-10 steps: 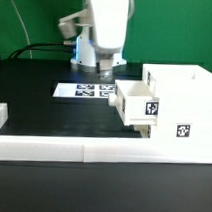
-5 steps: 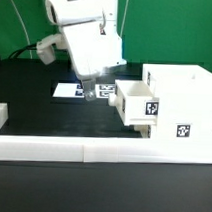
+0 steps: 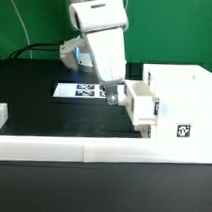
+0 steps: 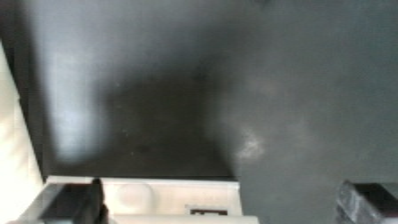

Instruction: Assemble drawer

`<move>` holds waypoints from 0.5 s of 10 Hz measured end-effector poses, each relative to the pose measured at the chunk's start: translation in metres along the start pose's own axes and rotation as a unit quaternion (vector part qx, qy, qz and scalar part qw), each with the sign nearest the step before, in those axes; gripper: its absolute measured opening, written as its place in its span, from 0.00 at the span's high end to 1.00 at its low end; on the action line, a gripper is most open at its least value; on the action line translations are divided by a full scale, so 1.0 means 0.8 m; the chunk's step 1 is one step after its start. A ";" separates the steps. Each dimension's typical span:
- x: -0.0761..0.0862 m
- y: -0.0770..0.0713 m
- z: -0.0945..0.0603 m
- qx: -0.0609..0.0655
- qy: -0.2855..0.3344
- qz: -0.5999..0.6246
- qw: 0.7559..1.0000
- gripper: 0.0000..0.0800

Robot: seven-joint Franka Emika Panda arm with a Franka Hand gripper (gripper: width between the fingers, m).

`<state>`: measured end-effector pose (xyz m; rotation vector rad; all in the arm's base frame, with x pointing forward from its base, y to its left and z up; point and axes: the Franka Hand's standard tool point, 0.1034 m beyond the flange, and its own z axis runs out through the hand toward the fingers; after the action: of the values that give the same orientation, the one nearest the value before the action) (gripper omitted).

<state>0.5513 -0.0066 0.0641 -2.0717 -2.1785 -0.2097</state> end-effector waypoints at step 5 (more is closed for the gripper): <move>0.026 0.000 0.006 0.004 0.001 0.025 1.000 0.19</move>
Offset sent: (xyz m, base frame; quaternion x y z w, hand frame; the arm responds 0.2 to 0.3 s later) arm 0.0006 0.0207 -0.0013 -0.0022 0.0025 0.0275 0.9996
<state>0.5506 0.0147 0.0637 -2.1186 -2.1202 -0.1962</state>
